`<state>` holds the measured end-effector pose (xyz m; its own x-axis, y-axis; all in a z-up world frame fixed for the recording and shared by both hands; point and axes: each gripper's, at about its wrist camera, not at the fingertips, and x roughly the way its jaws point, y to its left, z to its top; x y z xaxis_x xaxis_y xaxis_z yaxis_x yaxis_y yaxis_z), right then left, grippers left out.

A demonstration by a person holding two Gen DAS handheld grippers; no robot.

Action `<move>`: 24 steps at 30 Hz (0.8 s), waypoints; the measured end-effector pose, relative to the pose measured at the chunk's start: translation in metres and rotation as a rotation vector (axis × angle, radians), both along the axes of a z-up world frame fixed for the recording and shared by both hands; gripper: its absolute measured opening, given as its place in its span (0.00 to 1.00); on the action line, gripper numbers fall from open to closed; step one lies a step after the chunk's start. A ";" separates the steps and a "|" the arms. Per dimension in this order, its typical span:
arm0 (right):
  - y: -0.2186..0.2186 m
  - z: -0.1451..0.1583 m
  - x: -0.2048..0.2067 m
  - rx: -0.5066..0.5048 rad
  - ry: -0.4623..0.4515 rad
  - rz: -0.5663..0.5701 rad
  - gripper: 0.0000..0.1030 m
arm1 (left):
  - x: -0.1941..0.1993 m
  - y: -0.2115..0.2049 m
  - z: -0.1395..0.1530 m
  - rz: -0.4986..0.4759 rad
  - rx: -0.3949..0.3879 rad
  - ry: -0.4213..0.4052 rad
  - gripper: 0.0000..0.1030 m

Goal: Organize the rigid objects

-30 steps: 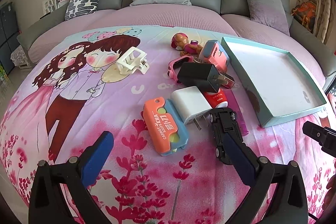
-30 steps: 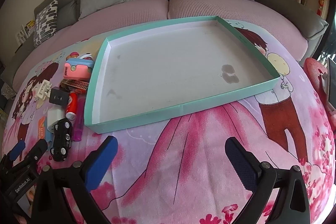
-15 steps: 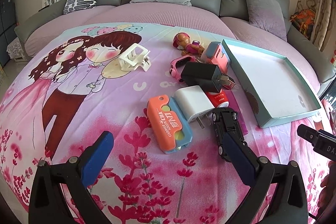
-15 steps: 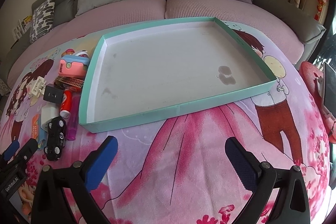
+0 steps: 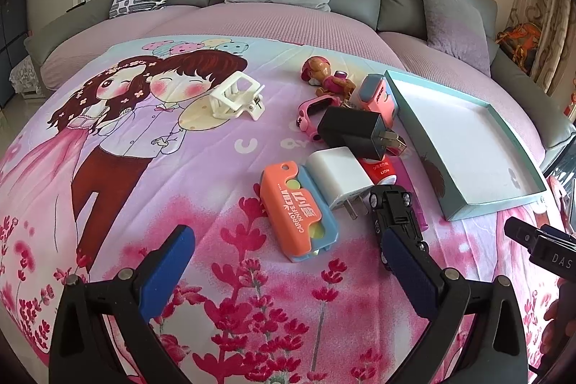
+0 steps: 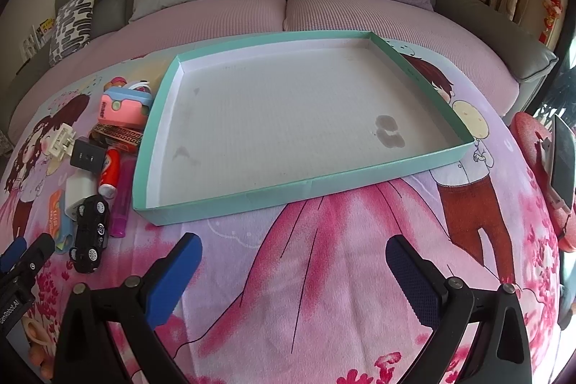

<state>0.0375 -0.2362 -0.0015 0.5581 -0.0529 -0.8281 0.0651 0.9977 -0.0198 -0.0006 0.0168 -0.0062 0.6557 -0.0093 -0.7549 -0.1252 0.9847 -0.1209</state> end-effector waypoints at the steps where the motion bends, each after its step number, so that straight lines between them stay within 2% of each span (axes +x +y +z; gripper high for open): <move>1: 0.000 0.000 0.000 -0.001 0.000 0.000 1.00 | 0.000 0.000 0.000 -0.001 0.000 0.000 1.00; 24: 0.002 0.001 0.000 -0.012 -0.001 0.007 1.00 | -0.002 0.002 0.003 -0.006 -0.021 -0.023 1.00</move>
<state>0.0377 -0.2340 -0.0005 0.5592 -0.0595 -0.8269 0.0585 0.9978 -0.0322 -0.0027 0.0184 -0.0027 0.6727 -0.0291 -0.7393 -0.1163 0.9826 -0.1446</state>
